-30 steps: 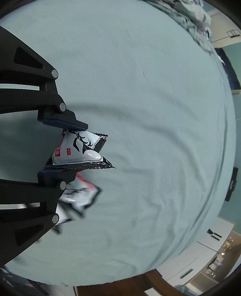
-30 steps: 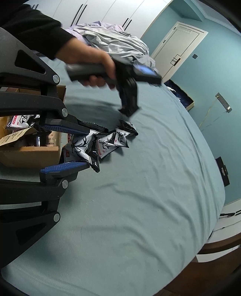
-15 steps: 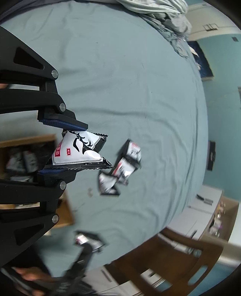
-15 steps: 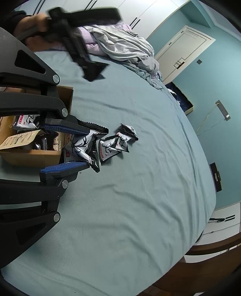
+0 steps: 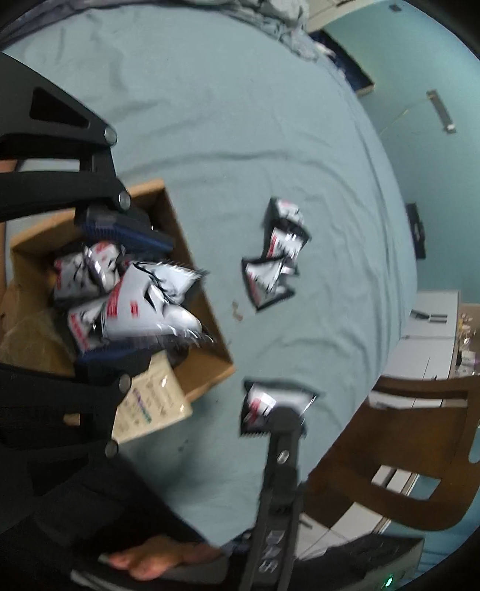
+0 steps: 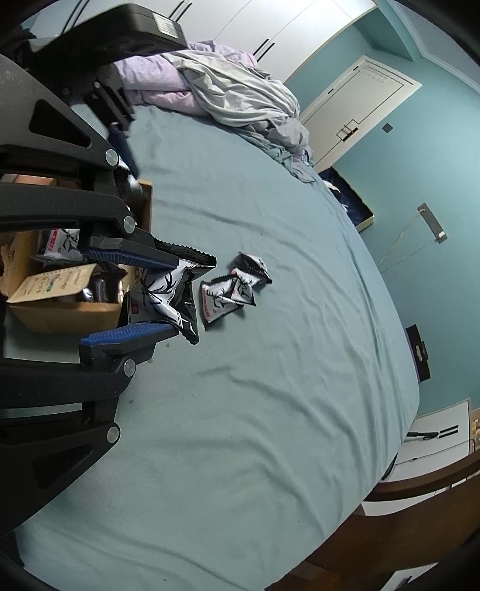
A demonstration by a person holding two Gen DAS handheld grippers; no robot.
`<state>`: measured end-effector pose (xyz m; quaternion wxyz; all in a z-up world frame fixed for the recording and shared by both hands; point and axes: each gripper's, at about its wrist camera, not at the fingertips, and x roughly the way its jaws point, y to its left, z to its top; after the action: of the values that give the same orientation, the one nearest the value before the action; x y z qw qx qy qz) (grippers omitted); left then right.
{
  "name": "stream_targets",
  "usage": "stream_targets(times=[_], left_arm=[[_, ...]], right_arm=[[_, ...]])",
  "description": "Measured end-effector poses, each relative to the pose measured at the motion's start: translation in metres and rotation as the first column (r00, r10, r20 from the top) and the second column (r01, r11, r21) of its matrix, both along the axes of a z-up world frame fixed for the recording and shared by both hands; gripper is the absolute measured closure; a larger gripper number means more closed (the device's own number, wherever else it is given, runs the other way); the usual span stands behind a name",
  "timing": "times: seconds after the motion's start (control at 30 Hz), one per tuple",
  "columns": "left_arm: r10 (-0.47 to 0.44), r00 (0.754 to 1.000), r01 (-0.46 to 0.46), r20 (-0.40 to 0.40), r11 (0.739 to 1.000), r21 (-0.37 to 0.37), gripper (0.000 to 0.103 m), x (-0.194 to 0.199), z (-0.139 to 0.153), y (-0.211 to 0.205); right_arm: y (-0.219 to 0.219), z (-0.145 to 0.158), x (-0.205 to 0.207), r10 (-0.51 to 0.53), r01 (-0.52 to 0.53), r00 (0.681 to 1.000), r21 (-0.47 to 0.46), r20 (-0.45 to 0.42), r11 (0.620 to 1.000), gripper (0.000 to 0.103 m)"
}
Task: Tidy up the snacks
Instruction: 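Release both deer packets into the cardboard box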
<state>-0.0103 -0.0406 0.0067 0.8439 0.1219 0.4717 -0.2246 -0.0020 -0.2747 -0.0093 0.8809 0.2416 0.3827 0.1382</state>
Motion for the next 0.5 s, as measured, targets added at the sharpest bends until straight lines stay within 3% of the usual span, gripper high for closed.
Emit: stream_targets(times=[0.07,0.17,0.37,0.5], left_arm=[[0.035,0.999,-0.035,0.034,0.999,-0.002,0.031,0.003,0.004,0.006],[0.105,0.993,-0.104,0.055,0.994,-0.03,0.023,0.011,0.009,0.017],[0.232,0.967,-0.237,0.105,0.971,0.041,0.021,0.025,0.003,0.035],[0.29,0.953,-0.294,0.088,0.955,0.042,0.021,0.033,0.0,0.046]], right_arm=[[0.002,-0.001,-0.003,0.009,-0.009,1.0,-0.005,0.001,1.0,0.076],[0.005,-0.001,-0.007,0.019,-0.019,1.0,-0.017,0.011,1.0,0.076],[0.015,0.0,-0.012,0.062,-0.06,0.998,-0.043,0.029,0.997,0.076],[0.026,0.001,-0.015,0.118,-0.115,0.992,-0.074,0.036,0.991,0.075]])
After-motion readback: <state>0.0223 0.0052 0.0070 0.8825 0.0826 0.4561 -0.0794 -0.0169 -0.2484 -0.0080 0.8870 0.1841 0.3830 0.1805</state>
